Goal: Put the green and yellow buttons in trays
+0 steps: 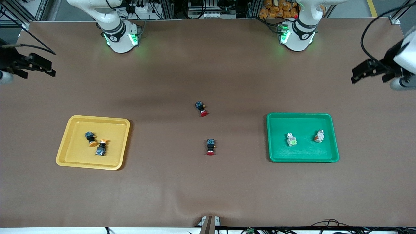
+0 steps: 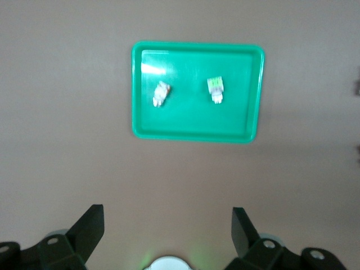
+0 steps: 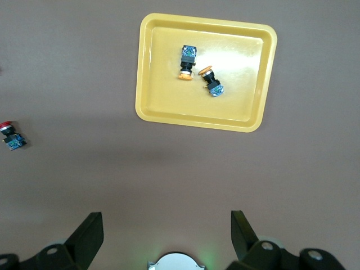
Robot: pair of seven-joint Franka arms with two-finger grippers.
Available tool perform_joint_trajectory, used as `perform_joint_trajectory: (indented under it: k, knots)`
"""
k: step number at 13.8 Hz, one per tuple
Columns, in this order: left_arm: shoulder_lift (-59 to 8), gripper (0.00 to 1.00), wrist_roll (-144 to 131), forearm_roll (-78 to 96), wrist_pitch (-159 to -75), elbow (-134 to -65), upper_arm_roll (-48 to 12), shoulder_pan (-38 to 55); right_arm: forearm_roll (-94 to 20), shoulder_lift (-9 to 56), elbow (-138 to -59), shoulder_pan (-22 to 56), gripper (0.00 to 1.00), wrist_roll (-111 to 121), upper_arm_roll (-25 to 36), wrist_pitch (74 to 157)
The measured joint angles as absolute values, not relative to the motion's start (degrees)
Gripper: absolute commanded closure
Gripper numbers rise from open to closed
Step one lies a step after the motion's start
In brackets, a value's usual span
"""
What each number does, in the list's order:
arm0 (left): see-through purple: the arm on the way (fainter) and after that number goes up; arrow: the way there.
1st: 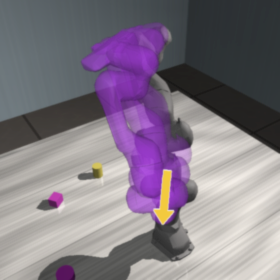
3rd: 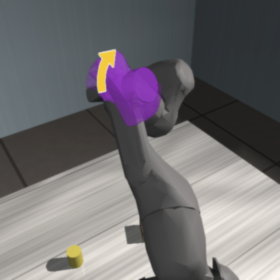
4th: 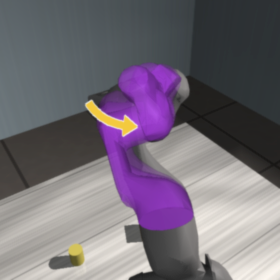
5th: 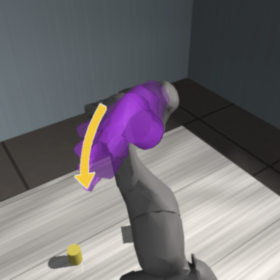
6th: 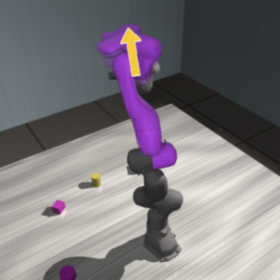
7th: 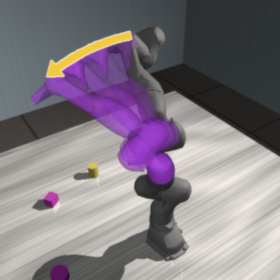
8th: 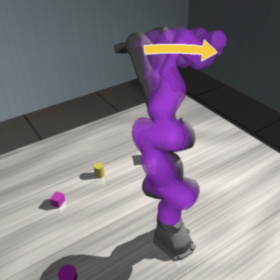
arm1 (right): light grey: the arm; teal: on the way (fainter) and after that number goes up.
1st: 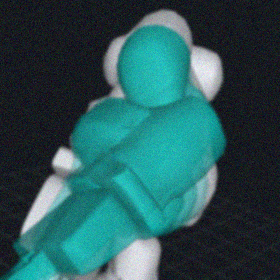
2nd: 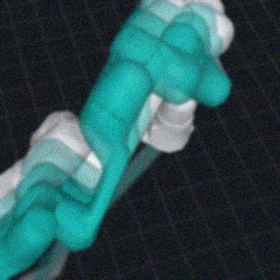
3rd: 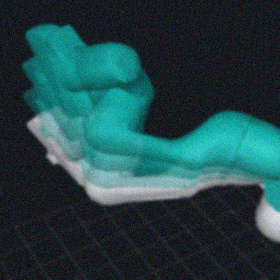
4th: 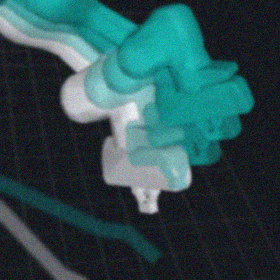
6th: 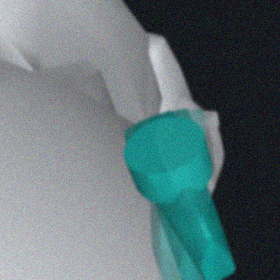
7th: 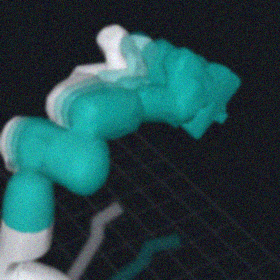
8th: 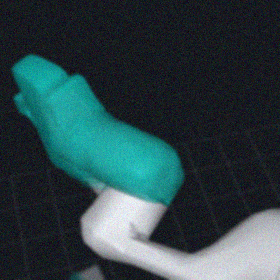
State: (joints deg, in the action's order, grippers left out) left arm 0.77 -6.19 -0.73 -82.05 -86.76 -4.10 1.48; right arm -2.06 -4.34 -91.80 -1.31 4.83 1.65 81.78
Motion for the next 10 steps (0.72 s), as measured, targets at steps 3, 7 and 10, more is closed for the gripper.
perform_joint_trajectory:
  k: [3, 7, 10]
  knots:
    - [2.8, 0.0, -6.2, -0.7, -80.8, -88.2, -1.3, 5.0, -2.1, -4.3, -90.4, -2.7, 0.0, 4.6, 1.8, 81.3]
    - [5.5, 0.0, -6.1, -0.7, -80.7, -90.7, 0.6, 6.2, -6.5, -4.3, -90.2, -7.9, 0.0, 5.3, 3.0, 81.0]
    - [6.4, 0.0, -6.1, -0.7, -80.7, -91.3, 0.6, 6.5, -7.1, -4.1, -90.2, -8.0, 0.0, 5.6, 2.9, 80.6]
